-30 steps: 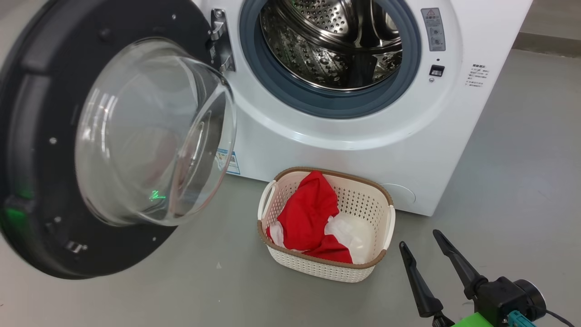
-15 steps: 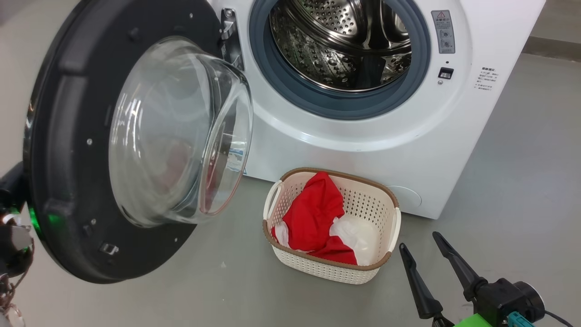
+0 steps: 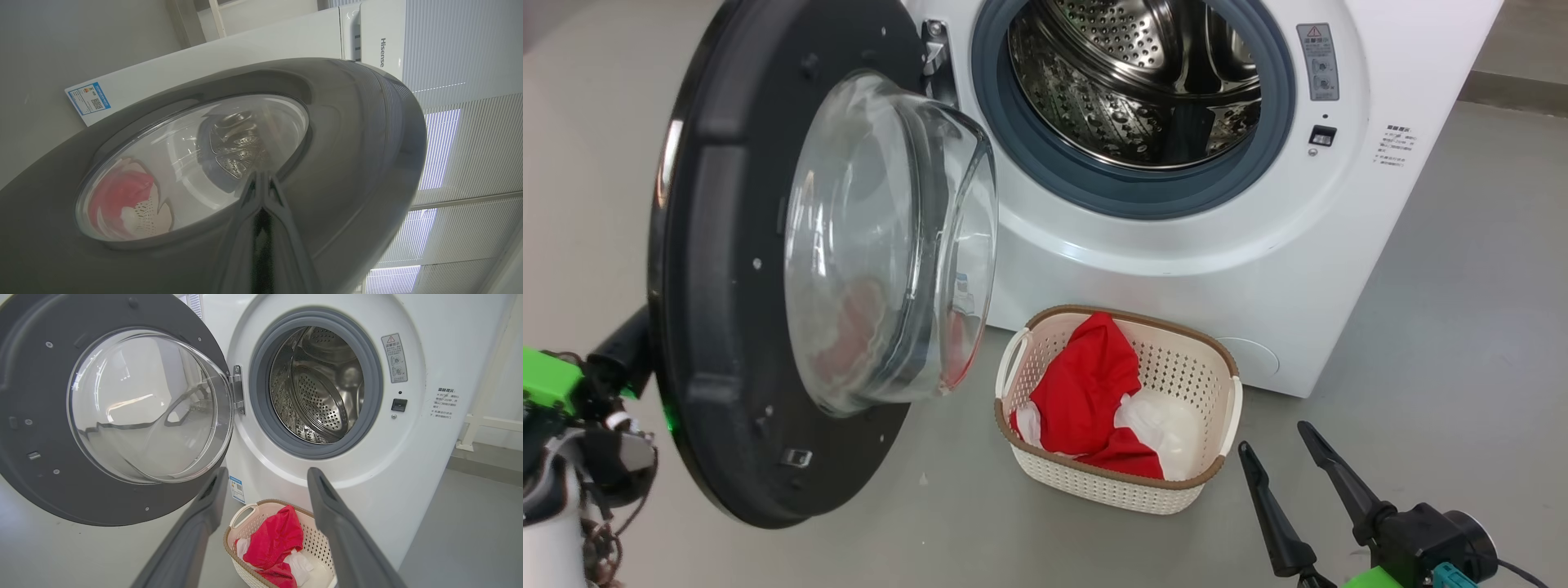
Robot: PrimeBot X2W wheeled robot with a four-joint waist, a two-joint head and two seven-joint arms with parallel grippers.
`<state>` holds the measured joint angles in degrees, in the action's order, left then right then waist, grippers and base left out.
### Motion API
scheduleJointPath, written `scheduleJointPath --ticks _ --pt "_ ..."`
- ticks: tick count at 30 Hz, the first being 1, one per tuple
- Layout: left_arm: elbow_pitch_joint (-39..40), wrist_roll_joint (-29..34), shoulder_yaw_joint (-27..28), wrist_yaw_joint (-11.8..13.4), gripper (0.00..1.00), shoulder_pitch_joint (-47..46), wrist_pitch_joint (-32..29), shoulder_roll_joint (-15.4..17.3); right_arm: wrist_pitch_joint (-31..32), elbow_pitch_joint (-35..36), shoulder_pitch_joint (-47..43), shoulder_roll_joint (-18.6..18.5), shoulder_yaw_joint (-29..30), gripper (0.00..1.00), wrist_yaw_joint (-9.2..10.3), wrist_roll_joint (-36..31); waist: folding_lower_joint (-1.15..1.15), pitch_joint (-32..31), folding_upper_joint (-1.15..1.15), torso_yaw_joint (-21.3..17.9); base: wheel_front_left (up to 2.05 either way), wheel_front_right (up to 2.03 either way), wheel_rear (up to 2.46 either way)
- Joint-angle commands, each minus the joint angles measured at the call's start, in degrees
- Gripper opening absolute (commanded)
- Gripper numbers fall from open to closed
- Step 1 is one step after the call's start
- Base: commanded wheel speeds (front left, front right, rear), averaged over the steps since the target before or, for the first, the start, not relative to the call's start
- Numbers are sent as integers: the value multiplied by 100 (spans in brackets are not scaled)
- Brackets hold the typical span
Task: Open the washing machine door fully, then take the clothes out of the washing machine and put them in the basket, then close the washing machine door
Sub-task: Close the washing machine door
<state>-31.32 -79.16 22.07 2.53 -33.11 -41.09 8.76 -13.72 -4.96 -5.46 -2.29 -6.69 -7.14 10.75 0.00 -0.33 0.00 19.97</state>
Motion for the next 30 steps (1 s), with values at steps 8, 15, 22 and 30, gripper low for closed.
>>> scheduleJointPath --ticks 8,15,22,30 --pt "1044 48 -87 170 0 468 -92 -215 -98 96 234 -59 -194 100 -35 105 0 -35 0 -84 0 0 0" --pt "1582 -108 -201 267 0 736 -139 -433 -108 76 243 -59 -196 100 -35 112 0 -39 0 -166 0 0 0" --pt "1868 -254 -413 290 0 954 -64 -543 -115 55 246 -59 -195 100 -35 124 0 -58 0 -290 0 0 0" --pt "2122 -363 -708 221 0 1155 67 -576 -119 42 240 -59 -204 100 -35 145 0 -89 0 -453 0 0 0"
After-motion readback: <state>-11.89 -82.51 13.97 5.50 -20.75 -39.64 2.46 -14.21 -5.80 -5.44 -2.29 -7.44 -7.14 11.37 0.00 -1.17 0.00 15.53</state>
